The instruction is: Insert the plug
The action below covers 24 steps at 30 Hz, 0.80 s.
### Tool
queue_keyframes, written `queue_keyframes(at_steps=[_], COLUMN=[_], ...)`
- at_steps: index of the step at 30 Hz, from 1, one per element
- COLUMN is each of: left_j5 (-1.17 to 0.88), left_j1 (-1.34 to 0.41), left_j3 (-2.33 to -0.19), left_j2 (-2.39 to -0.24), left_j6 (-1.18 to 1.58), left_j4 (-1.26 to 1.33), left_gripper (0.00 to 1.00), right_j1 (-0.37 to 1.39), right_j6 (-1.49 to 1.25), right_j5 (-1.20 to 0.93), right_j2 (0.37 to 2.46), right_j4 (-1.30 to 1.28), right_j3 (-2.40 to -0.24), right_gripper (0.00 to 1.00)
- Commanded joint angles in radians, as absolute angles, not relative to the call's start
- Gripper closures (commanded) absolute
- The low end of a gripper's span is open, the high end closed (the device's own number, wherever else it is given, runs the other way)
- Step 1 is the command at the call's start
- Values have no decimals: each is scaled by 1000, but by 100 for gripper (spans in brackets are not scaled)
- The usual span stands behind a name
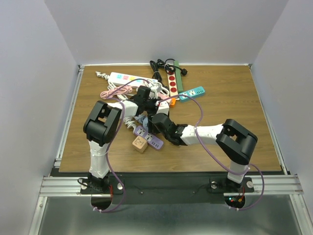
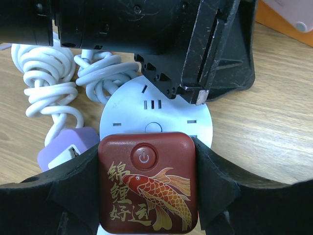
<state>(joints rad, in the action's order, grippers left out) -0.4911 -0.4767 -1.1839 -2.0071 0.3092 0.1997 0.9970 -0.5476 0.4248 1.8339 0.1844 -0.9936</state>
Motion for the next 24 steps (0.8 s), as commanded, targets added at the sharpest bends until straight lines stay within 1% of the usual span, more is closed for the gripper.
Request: queue_keyframes(at_steps=[1, 8, 10, 11, 12, 13, 14, 15, 18, 20, 24], left_j5=[-511, -514, -515, -511, -506, -502, -500, -496, -486, -479, -450], left_j1=[-463, -451, -449, -449, -448, -448, -442, -437, -422, -405, -396], left_j3=[-1161, -1149, -1152, -1154, -1157, -1160, -1172, -1177, -1207, -1222, -1206], left_j2=[-1965, -1942, -1931, -1925, -1919, -1907, -1899, -1893, -1870, -1859, -1827], left_j6=[311, 314, 314, 321, 321, 325, 333, 337, 347, 347, 342], left_j4=[219, 224, 225, 227, 227, 229, 229, 226, 215, 199, 187], left_gripper=[74, 74, 72, 69, 61, 56, 47, 44, 37, 35, 34], right_j1=[1040, 1040, 1040, 1039, 1037, 1032, 1029, 1025, 997, 963, 887], right_j6=[-643, -652, -653, -658, -669, -675, -686, -689, -681, -664, -632], right_j5=[196, 199, 196, 196, 195, 195, 201, 210, 236, 271, 324], right_j2=[2091, 2118, 2099, 2086, 2074, 2072, 2072, 2074, 2054, 2020, 1945], right_j4=[-373, -397, -416, -417, -419, -423, -423, -428, -439, -460, -494], right_j3=[-857, -877, -884, -887, -897, -905, -913, -925, -937, -939, -937], right_gripper=[100, 100, 100, 100, 100, 100, 100, 100, 100, 100, 100])
